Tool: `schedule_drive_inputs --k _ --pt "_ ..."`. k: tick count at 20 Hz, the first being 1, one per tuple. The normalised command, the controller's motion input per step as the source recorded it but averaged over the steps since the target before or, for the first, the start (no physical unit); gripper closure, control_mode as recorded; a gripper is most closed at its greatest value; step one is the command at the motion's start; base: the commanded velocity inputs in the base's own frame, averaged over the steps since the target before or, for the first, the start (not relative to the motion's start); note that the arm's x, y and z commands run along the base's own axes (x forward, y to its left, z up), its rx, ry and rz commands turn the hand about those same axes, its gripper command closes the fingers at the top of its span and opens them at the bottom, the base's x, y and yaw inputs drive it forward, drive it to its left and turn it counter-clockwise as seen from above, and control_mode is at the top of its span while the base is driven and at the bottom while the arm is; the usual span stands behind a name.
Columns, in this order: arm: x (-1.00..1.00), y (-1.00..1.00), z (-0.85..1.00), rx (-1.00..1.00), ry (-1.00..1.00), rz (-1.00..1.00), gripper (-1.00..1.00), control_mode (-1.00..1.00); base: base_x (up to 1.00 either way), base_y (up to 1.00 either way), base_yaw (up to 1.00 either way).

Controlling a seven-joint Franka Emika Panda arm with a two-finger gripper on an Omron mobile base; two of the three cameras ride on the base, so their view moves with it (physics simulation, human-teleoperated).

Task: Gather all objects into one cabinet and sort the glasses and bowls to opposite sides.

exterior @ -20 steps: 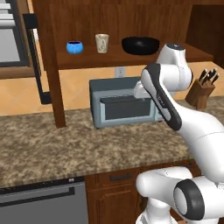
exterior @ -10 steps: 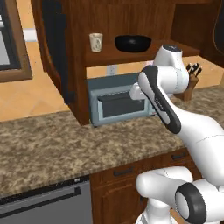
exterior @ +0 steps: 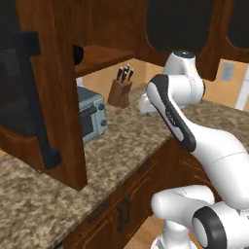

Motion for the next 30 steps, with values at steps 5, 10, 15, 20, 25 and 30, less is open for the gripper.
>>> schedule_drive_inputs --k 5,10,15,20,25,30 --pt "0.0 0.0 0.0 0.0 0.0 0.0 -1.0 1.0 -0.59 -0.28 -0.72" --pt "0.0 0.0 0.0 0.0 0.0 0.0 -1.0 1.0 -0.87 -0.39 -0.6" --pt "0.0 0.0 0.0 0.0 0.0 0.0 -1.0 1.0 -0.84 -0.37 -0.56" --pt "0.0 0.0 0.0 0.0 0.0 0.0 -1.0 1.0 -0.71 -0.6 -0.56" --pt "0.0 0.0 0.0 0.0 0.0 0.0 -1.0 1.0 -0.46 -0.82 -0.47" --pt "0.0 0.0 0.0 0.0 0.0 0.0 -1.0 1.0 -0.03 -0.52 -0.14"
